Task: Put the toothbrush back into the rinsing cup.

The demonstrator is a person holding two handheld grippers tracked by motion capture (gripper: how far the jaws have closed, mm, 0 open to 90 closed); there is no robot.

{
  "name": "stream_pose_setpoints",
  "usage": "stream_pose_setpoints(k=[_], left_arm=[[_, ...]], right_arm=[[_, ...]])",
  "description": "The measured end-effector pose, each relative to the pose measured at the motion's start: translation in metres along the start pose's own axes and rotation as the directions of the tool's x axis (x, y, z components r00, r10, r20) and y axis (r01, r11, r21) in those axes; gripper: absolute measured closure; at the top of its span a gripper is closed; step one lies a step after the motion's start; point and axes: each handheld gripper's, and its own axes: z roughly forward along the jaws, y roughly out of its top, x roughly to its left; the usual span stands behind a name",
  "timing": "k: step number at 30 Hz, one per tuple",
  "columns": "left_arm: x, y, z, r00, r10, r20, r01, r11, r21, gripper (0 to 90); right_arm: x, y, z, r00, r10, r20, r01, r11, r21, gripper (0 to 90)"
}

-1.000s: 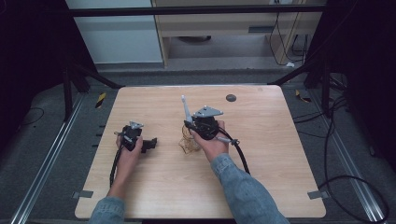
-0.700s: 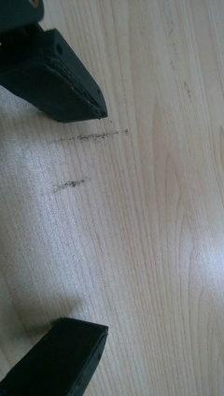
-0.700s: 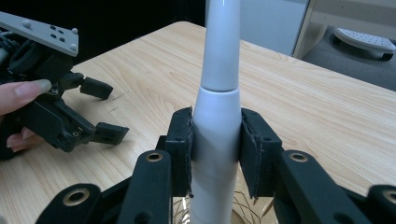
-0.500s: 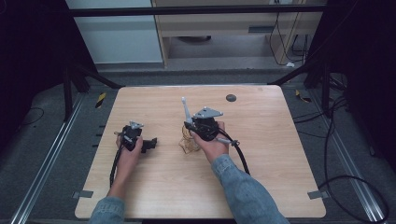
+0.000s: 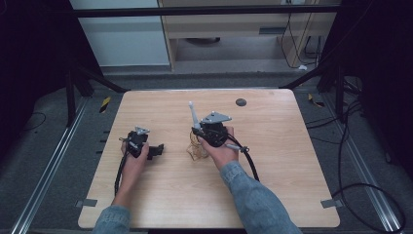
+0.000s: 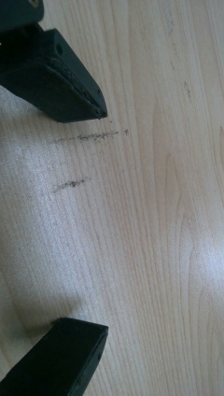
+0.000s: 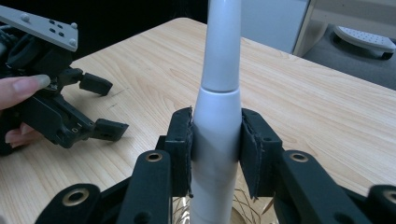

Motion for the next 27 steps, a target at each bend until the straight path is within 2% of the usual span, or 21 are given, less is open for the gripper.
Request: stream_pose_setpoints(k=[8,27], left_arm=[[0.000,0.000,0.000,1.0000,0.001,0.000,-0.001,1.0000,0.001,0.0],[0.000,0.000,0.000,1.0000,0.001,0.000,-0.001,1.0000,0.001,0.0]], right_arm=[[0.001,0.005,0.005,0.9999,-0.007,-0.009,0.007,0.999,0.037,66.7],[0.003,0.009,0.011,0.9995,-0.015,-0.029,0.017,0.998,0.064,65.5]])
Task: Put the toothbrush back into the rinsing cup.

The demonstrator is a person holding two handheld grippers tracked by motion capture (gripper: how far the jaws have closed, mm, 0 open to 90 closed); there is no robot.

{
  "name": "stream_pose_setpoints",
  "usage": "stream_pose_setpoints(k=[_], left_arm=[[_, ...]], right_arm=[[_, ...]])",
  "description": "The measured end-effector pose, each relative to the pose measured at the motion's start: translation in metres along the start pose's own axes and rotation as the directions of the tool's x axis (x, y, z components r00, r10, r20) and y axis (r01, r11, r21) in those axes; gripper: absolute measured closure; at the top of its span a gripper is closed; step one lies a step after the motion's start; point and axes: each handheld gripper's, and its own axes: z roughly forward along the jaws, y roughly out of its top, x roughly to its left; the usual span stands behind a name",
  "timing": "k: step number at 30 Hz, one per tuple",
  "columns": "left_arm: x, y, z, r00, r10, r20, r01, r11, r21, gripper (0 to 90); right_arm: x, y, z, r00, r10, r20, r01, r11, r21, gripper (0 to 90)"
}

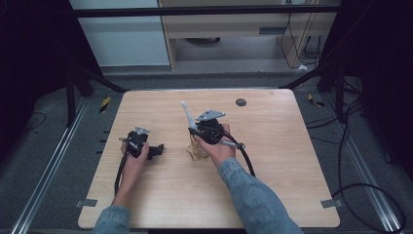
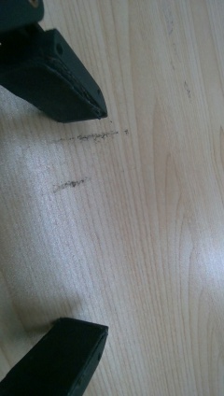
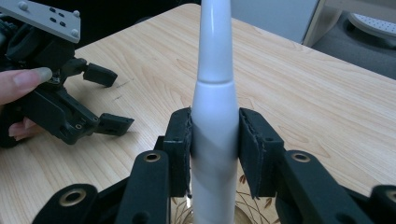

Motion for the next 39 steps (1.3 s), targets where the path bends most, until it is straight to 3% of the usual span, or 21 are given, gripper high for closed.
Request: stream_pose_setpoints(k=[20,39], left_arm=[[0.0001,0.0001,0.0000,1.0000,0.000,0.000,0.000,1.0000,0.001,0.0],[0.0001,0.0001,0.0001,1.0000,0.000,0.000,0.000,1.0000,0.000,0.0]], right_arm=[[0.0009,0.0025,0.0006,0.9999,-0.010,-0.003,0.010,1.000,0.011,65.7],[0.0011,0.0048,-0.0008,0.9997,-0.022,-0.009,0.022,1.000,0.018,60.5]])
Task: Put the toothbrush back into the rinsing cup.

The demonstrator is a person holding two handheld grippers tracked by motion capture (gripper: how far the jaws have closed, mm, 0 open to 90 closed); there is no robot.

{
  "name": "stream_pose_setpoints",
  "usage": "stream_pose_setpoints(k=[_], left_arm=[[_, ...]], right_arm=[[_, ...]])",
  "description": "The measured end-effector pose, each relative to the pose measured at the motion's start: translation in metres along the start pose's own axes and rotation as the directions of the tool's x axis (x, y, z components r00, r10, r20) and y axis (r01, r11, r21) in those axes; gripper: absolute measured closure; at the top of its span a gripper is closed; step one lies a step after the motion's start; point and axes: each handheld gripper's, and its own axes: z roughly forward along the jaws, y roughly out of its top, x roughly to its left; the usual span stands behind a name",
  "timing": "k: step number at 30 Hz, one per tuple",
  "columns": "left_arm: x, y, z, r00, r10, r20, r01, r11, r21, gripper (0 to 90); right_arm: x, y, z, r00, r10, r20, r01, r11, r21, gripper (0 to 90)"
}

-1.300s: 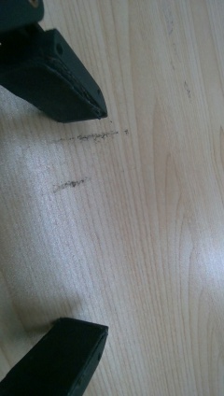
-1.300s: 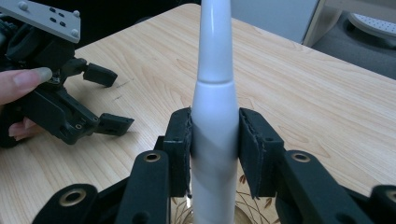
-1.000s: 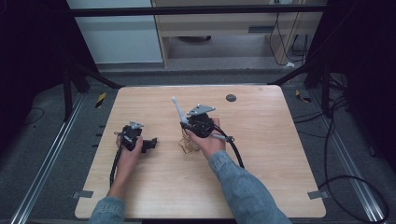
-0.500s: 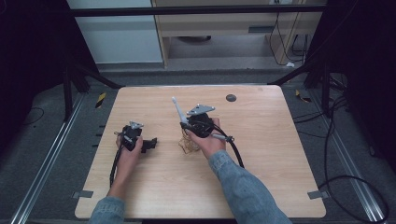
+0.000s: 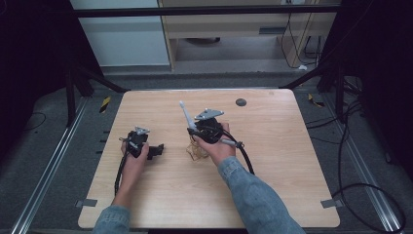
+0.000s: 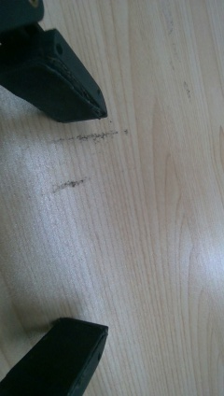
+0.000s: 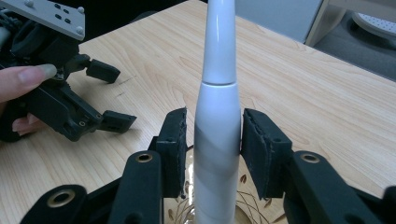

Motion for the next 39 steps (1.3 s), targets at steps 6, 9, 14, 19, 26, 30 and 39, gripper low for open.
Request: stream_pose_setpoints(k=[6,9,14,19,26,30,39], left_arm=[[0.000,0.000,0.000,1.0000,0.000,0.000,0.000,1.0000,0.000,0.0],[0.000,0.000,0.000,1.0000,0.000,0.000,0.000,1.0000,0.000,0.0],[0.000,0.000,0.000,1.0000,0.000,0.000,0.000,1.0000,0.000,0.0],[0.000,0.000,0.000,1.0000,0.000,0.000,0.000,1.0000,0.000,0.0],[0.000,0.000,0.000,1.0000,-0.001,0.000,0.001,1.0000,0.000,0.0],[0.000,0.000,0.000,1.0000,-0.001,0.000,0.001,1.0000,-0.001,0.0],[0.000,0.000,0.000,1.0000,-0.001,0.000,0.001,1.0000,-0.001,0.0]], right_arm=[[0.000,0.000,0.000,1.0000,-0.002,0.008,0.002,1.000,0.002,55.6],[0.000,0.000,-0.001,0.9999,0.008,0.013,-0.008,1.000,0.001,51.2],[-0.001,0.002,-0.002,0.9997,0.012,0.022,-0.012,1.000,-0.002,46.4],[-0.002,0.003,-0.004,0.9992,0.026,0.032,-0.026,1.000,0.001,39.1],[-0.002,0.005,-0.009,0.9994,0.006,0.035,-0.006,1.000,-0.010,35.0],[-0.001,0.007,-0.011,0.9996,-0.005,0.028,0.005,1.000,-0.003,33.6],[0.001,0.007,-0.015,0.9998,-0.006,0.017,0.006,1.000,0.012,26.9]])
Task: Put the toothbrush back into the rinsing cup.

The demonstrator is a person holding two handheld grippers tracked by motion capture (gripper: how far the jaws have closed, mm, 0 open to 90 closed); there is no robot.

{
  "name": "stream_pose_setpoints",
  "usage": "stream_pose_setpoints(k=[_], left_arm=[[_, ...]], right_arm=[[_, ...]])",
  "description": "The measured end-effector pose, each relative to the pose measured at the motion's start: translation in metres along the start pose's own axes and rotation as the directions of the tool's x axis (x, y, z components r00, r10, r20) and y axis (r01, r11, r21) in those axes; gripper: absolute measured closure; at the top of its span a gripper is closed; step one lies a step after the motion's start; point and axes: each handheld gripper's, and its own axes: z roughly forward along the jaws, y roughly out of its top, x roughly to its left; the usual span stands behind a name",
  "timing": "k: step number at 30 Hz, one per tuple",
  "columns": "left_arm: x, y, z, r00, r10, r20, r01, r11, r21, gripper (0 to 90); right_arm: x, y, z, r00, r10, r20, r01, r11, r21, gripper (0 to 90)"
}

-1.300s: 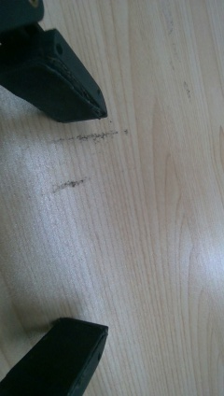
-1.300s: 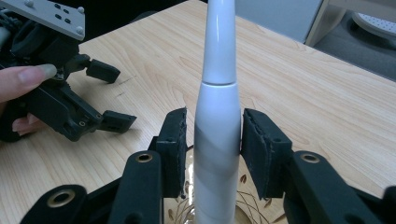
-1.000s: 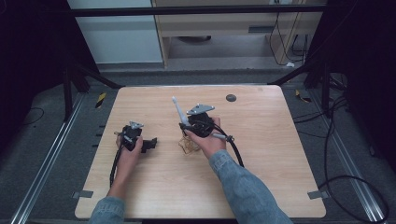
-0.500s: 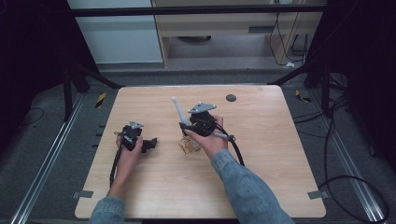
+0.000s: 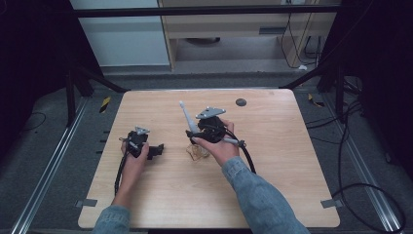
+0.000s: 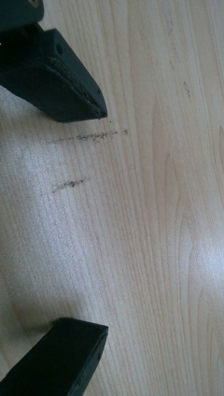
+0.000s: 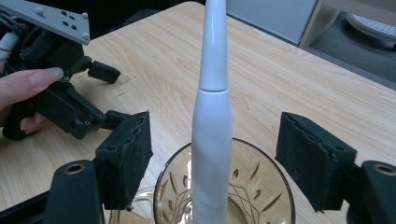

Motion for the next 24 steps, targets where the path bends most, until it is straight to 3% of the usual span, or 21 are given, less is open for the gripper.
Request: stream_pose_setpoints(k=[12,19,24], left_arm=[[0.000,0.000,0.000,1.0000,0.001,0.000,-0.001,1.0000,0.001,0.0],[0.000,0.000,0.000,1.0000,0.001,0.000,-0.001,1.0000,0.001,0.0],[0.000,0.000,0.000,1.0000,0.000,0.000,0.000,1.0000,0.000,0.0]], right_arm=[[-0.002,0.001,-0.009,0.9999,-0.003,-0.015,0.004,0.999,0.032,16.4],[-0.003,0.000,-0.011,0.9990,-0.029,-0.034,0.031,0.998,0.058,11.3],[-0.005,0.000,-0.015,0.9992,-0.033,-0.024,0.034,0.998,0.045,9.6]])
